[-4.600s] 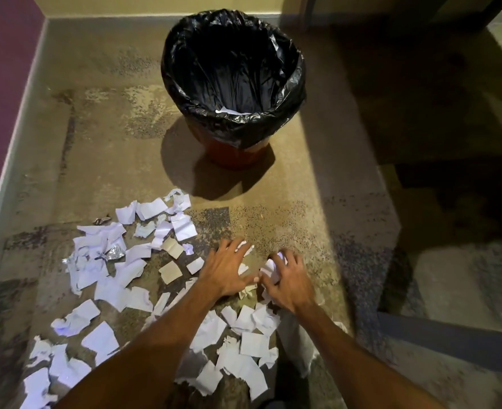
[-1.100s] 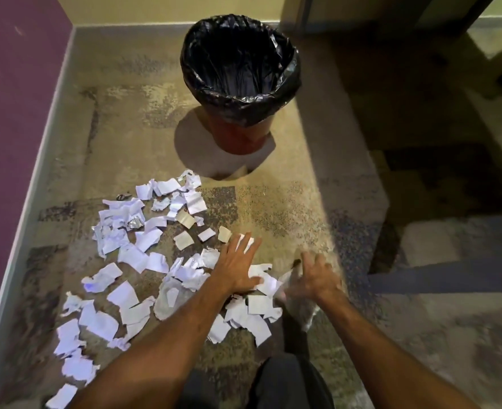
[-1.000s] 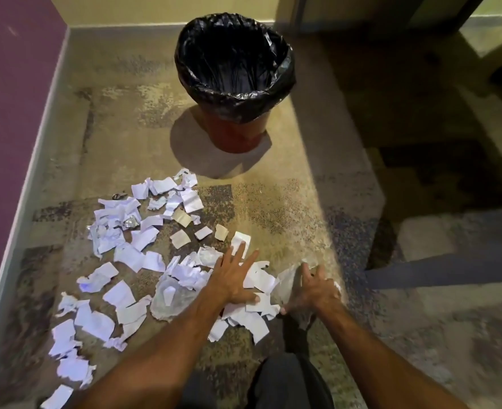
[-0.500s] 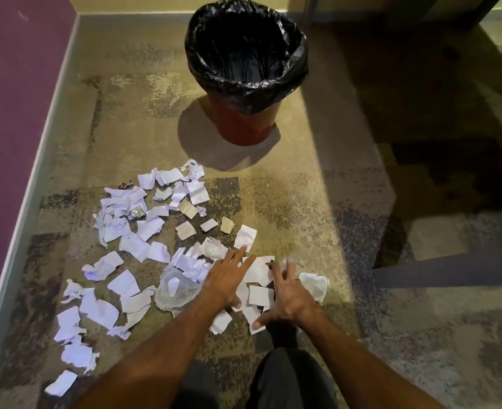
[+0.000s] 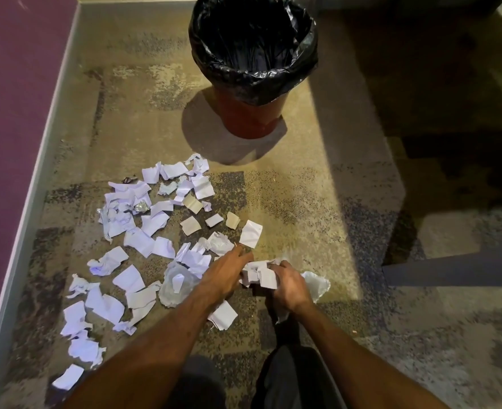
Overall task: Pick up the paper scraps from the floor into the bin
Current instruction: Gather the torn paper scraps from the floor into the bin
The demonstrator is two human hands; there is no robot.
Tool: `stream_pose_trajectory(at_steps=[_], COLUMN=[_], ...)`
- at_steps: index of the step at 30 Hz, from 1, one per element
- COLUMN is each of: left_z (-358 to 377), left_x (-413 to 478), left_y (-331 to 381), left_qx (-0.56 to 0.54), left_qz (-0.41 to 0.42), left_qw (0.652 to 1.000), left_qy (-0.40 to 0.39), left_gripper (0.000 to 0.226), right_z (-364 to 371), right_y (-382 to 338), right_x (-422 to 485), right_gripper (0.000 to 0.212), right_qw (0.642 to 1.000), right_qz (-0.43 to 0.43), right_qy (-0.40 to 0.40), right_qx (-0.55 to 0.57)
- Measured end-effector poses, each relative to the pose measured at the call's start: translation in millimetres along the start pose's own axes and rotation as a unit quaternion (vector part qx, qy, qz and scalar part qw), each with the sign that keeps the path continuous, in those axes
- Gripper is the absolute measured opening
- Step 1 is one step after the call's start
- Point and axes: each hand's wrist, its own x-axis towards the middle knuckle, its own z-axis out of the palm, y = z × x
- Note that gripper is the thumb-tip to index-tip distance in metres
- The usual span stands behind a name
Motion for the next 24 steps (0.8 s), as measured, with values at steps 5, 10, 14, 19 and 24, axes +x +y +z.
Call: stream_pose_trajectory(at_steps=[5,10,14,19,24], left_z=[-11.6,-37.1,-69.9,-124.3,-188.6], left_x=[6.3,14.3,24.9,42.2,55.4], left_y=[-0.1,5.6,12.5,21.3,33.4], left_qx=[0.003,-0.005,-0.044,-0.088,-0.105], left_qz=[-0.009,-0.039,-0.045,-0.068,-0.045], left_qw=[0.999,0.993,0.981,0.965,0.946], left_qy=[0.039,0.115,0.186,0.237,0.303], left_gripper=[0.049,0.030,0.023,0.016,0.021], right_z=[-26.1,-69.1,-112.1,-165.8,-216.7], right_y=[4.8,10.7,1.2,-26.6,-76.8], right_x=[7.5,20.9,33.1,48.7,61.1], right_gripper=[0.029,0.037,0.027,0.039,0.032], right_qw=[1.000,0.999,0.994,0.974,0.944], right_qz=[-0.015,-0.001,-0.005,-0.022,-0.076], right_qy=[0.001,0.035,0.069,0.086,0.107], right_qx=[0.001,0.035,0.089,0.210,0.301])
